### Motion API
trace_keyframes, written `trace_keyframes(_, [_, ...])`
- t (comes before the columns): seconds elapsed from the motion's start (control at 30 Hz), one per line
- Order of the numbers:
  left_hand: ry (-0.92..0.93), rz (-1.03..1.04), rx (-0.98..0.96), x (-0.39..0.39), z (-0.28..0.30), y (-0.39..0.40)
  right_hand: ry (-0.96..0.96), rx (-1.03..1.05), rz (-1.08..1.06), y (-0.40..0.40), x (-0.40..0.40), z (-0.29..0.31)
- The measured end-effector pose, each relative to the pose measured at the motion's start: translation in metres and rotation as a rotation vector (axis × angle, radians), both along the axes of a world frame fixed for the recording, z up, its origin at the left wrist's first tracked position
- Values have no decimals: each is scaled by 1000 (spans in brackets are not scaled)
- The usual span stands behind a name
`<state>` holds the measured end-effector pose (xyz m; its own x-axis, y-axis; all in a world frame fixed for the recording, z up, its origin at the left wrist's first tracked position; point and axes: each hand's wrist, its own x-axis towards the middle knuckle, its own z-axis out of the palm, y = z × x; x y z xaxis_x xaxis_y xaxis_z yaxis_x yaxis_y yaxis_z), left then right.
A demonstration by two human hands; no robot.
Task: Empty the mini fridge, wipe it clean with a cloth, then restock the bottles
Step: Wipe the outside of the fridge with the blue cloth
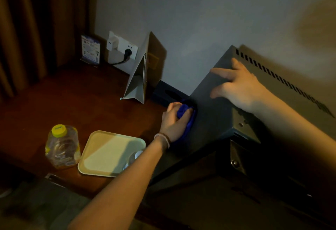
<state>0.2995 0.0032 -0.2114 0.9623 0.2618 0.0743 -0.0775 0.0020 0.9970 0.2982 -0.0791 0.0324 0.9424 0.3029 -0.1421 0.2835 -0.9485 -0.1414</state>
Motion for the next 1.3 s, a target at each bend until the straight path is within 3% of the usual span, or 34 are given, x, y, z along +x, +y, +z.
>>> trace_keyframes(0.17, [177,-42,121,60,-16,4,3,-46,10,1,3,0])
trace_keyframes(0.4, [452,-128,75,102,-51,9,8,-44,25,-3,8,0])
trace_keyframes(0.93, [550,-14,28,40,-66,-1,-17,-69,24,-2,9,-2])
trace_keyframes(1.07, [572,-5,120,26,-67,-3,-18,-73,23,-1,6,-1])
trace_keyframes(1.3, [568,3,103,-2,-64,-5,-39,-66,43,-4,9,-4])
